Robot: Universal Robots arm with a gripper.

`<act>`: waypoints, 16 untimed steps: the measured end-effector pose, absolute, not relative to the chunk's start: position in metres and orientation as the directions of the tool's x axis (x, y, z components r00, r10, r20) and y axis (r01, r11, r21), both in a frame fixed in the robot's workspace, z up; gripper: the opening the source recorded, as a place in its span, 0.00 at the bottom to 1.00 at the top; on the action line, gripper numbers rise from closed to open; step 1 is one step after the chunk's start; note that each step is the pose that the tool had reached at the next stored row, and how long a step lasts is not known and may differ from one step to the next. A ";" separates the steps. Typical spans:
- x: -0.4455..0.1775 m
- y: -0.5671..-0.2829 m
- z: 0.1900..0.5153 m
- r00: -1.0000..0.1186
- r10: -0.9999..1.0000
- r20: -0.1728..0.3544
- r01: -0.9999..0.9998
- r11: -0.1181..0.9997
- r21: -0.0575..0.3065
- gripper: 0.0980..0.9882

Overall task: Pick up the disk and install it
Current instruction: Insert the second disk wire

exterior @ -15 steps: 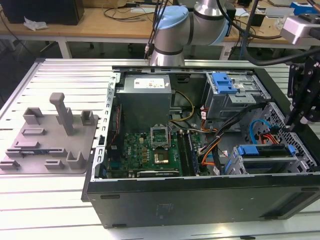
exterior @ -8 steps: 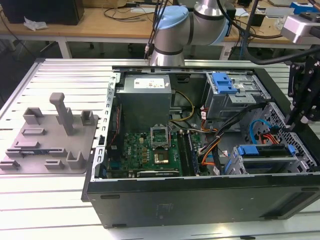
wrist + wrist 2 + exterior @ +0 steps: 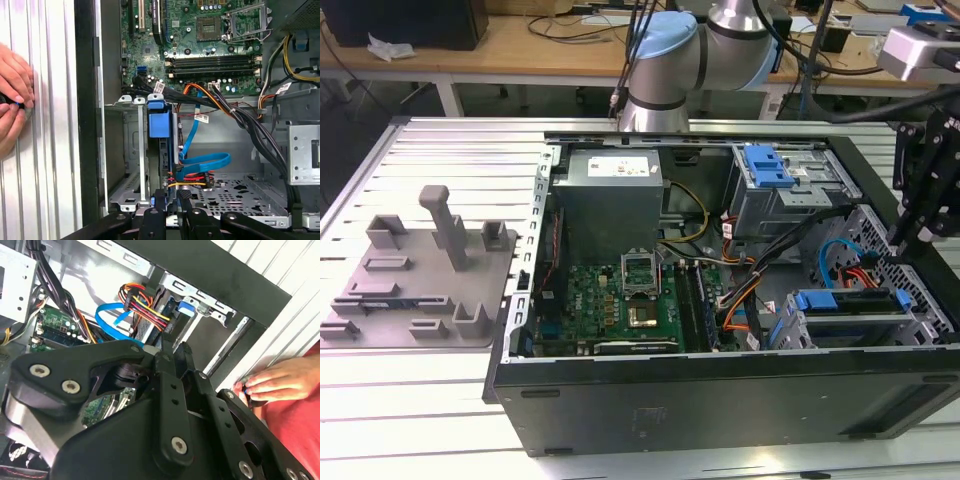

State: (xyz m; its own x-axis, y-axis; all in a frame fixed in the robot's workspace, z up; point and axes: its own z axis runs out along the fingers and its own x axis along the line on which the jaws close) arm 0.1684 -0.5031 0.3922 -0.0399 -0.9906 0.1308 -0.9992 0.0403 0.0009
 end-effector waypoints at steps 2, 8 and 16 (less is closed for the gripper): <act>0.168 -0.501 0.392 -0.033 -0.987 0.158 -0.999 0.035 0.005 0.16; 0.168 -0.485 0.390 0.005 -0.981 0.194 -1.000 -0.004 0.009 0.16; 0.168 -0.477 0.384 0.014 -0.978 0.206 -1.000 -0.012 0.011 0.16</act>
State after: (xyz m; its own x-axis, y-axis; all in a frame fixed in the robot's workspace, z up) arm 0.1684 -0.4775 0.3845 0.0141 -0.9784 0.2064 -0.9999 -0.0121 0.0111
